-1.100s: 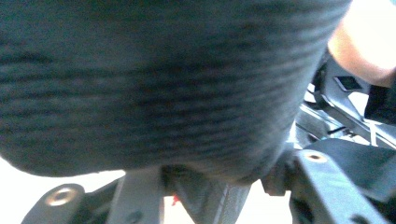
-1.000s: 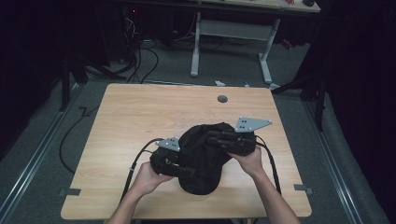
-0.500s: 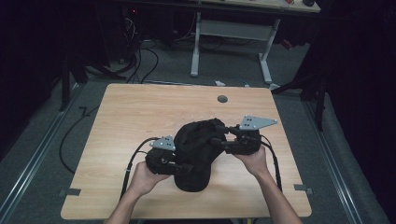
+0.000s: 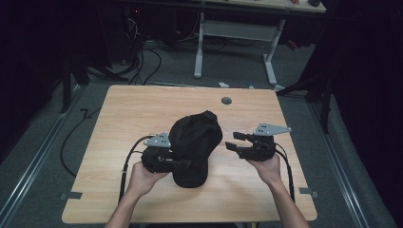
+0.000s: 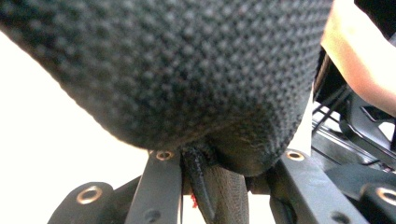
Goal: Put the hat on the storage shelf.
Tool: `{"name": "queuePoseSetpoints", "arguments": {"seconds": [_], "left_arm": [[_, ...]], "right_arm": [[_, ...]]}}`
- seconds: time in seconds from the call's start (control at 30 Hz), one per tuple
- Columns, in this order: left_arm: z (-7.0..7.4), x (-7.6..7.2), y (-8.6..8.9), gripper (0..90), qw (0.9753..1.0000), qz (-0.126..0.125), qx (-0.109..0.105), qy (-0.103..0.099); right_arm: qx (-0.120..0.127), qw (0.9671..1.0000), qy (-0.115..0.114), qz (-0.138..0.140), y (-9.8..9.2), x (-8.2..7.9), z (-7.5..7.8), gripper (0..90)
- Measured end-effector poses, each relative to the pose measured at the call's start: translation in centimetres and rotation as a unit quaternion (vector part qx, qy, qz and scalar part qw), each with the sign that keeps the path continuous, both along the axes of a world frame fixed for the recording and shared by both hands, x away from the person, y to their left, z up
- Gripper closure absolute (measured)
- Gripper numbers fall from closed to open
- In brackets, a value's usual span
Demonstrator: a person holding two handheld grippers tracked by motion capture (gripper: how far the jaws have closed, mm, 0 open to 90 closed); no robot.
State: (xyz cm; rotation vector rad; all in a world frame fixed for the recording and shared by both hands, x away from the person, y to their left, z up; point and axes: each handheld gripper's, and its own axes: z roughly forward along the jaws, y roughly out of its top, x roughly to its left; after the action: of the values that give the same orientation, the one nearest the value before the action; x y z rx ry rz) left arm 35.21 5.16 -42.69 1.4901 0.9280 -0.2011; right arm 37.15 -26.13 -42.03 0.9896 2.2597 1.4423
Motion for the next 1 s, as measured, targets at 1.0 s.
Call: {"name": "queuePoseSetpoints", "arguments": {"seconds": [1.0], "left_arm": [[2.1, 1.6, 1.1, 72.4, 0.9914, 0.104, -0.03, -0.074]], "right_arm": [[-0.12, 0.9788, 0.092, -0.138, -2.9, -0.4, -10.6, 42.6]]}}
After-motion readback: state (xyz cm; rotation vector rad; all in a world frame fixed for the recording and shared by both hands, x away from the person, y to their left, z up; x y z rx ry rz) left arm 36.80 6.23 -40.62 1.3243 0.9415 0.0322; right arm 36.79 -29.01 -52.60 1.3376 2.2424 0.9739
